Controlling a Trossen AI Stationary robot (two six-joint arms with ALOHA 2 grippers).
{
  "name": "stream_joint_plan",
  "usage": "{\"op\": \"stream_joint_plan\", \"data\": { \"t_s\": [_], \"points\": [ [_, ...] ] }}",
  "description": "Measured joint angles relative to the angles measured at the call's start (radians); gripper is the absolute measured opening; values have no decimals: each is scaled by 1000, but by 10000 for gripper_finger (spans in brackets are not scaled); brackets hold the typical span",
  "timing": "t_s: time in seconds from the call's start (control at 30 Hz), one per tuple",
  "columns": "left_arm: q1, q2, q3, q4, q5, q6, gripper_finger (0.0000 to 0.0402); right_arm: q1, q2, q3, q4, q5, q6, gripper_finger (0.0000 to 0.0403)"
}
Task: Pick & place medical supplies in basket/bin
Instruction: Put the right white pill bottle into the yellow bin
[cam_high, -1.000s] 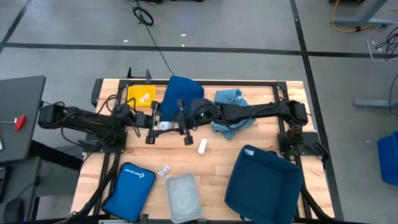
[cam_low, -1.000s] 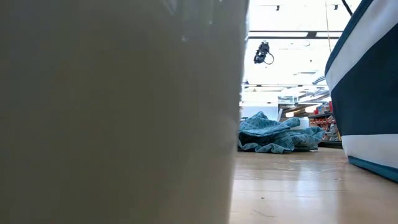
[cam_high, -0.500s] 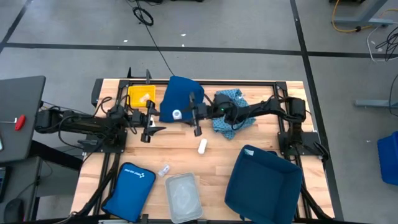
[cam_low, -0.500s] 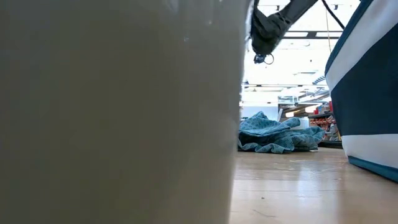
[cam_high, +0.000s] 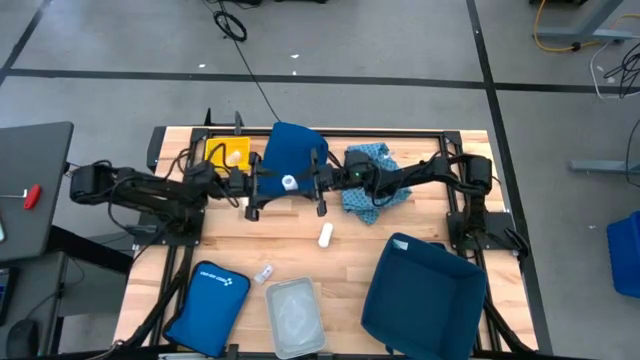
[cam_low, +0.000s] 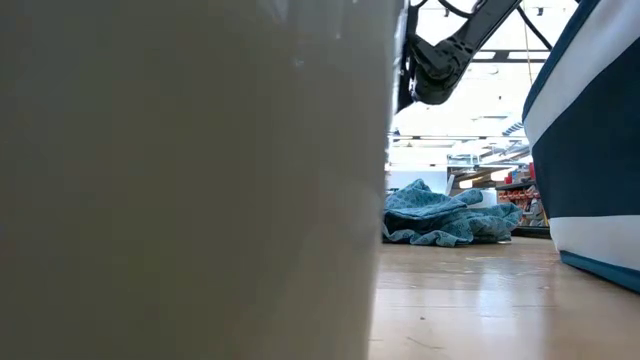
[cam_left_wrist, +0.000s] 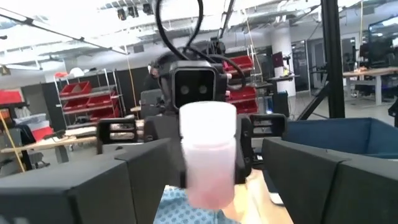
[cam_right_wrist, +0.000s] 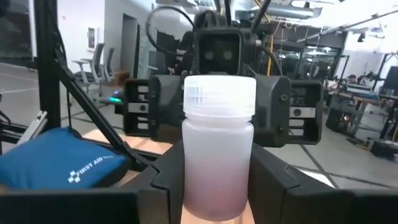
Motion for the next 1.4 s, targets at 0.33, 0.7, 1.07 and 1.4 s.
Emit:
{"op": "stream_joint_plan", "data": {
  "t_s": [0.33, 0.7, 1.07, 1.4],
  "points": [
    [0, 108, 61, 16, 10, 6, 280, -1, -1, 0, -24, 2, -27, 130],
    [0, 144, 105, 46, 11, 21, 240, -2, -1, 0, -46, 2, -38, 130],
    [0, 176, 109, 56, 5, 18, 162, -2, -1, 0, -39, 2, -42, 130],
    [0, 176, 109, 61, -15, 18, 147, -2, -2, 1, -42, -1, -43, 127]
  ]
}}
